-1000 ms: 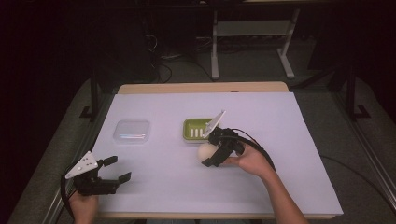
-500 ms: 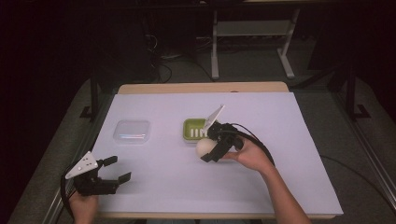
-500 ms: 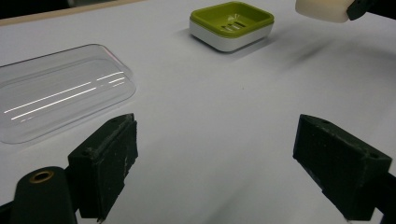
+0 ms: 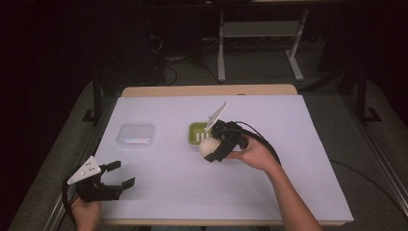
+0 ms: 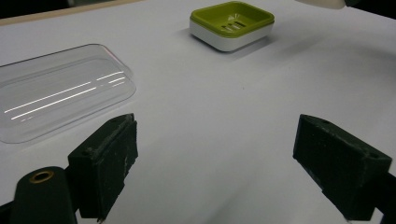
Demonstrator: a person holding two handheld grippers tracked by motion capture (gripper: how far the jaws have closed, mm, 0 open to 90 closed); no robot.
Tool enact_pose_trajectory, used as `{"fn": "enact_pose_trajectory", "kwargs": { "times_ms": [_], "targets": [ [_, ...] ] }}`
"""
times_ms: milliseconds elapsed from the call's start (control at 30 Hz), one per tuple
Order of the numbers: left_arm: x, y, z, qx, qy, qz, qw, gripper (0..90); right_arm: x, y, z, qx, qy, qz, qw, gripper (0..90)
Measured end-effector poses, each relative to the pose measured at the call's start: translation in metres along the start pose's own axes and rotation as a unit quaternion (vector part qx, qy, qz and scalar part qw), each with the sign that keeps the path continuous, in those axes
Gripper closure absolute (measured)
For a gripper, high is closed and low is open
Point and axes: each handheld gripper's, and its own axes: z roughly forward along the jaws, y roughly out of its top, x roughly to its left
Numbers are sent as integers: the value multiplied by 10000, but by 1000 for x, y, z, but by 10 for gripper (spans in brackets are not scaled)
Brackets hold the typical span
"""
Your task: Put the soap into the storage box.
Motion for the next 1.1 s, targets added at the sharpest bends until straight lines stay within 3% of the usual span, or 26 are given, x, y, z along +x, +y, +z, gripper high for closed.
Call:
{"fn": "enact_pose_trajectory", "kwargs": {
  "times_ms": [800,1100],
  "targets": [
    [2,-1,-1,-32,10,-35,10000,133,-19,30,-16,-84,-138,-40,9999,242],
    [2,-1,-1,-34,13,-38,10000,132,-33,33,-12,-98,-227,-27,9997,242]
  ]
}}
